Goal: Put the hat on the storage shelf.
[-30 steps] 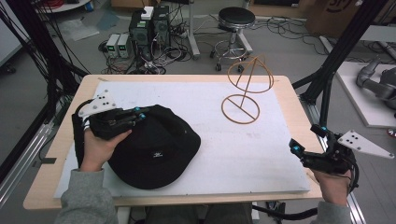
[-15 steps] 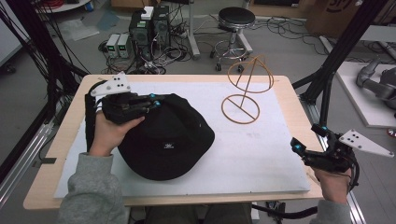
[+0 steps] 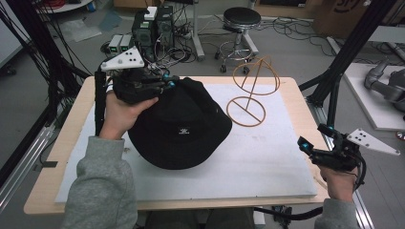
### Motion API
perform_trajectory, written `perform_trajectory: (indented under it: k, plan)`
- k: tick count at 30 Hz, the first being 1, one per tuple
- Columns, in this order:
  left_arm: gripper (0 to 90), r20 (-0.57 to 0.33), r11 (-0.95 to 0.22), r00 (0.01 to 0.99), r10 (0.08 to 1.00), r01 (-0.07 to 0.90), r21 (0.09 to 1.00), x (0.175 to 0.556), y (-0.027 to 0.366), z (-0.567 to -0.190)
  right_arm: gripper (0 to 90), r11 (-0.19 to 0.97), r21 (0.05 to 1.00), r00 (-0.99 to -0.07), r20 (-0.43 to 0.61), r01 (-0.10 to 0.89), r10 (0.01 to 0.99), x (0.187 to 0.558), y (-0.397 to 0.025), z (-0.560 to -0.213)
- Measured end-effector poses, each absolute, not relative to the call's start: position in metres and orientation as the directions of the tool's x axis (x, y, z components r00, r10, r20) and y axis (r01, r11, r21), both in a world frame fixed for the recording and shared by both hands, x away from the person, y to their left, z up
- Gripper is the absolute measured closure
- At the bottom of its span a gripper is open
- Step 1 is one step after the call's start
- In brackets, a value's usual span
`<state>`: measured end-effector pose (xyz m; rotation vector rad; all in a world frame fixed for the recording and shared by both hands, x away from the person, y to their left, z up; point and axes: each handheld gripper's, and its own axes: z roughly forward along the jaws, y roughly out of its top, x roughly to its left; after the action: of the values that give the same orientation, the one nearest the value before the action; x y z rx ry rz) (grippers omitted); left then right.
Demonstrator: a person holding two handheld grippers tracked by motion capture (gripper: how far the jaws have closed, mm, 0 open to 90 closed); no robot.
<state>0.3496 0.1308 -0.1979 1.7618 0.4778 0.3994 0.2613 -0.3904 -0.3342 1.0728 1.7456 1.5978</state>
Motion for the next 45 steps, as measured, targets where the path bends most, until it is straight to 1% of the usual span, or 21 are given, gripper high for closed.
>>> perform_trajectory:
  k: [13,25,31,45]
  plan:
    - [89.4,0.029,-0.198,0.867,0.498,0.081,0.977,0.378,0.106,-0.161,2.3,-0.001,0.972,-0.559,0.137,0.236,0.818,0.272,-0.385,-0.343]
    - [89.4,0.046,-0.187,0.876,0.480,0.051,0.981,0.399,0.083,-0.126,2.3,-0.007,0.960,-0.544,0.165,0.280,0.823,0.273,-0.390,-0.353]
    - [89.4,0.061,-0.197,0.881,0.469,0.037,0.980,0.411,0.064,-0.116,2.3,-0.009,0.960,-0.542,0.166,0.280,0.824,0.272,-0.394,-0.354]
    - [89.4,0.053,-0.191,0.894,0.444,0.037,0.981,0.449,0.017,-0.101,2.4,-0.019,0.959,-0.528,0.172,0.283,0.832,0.266,-0.402,-0.356]
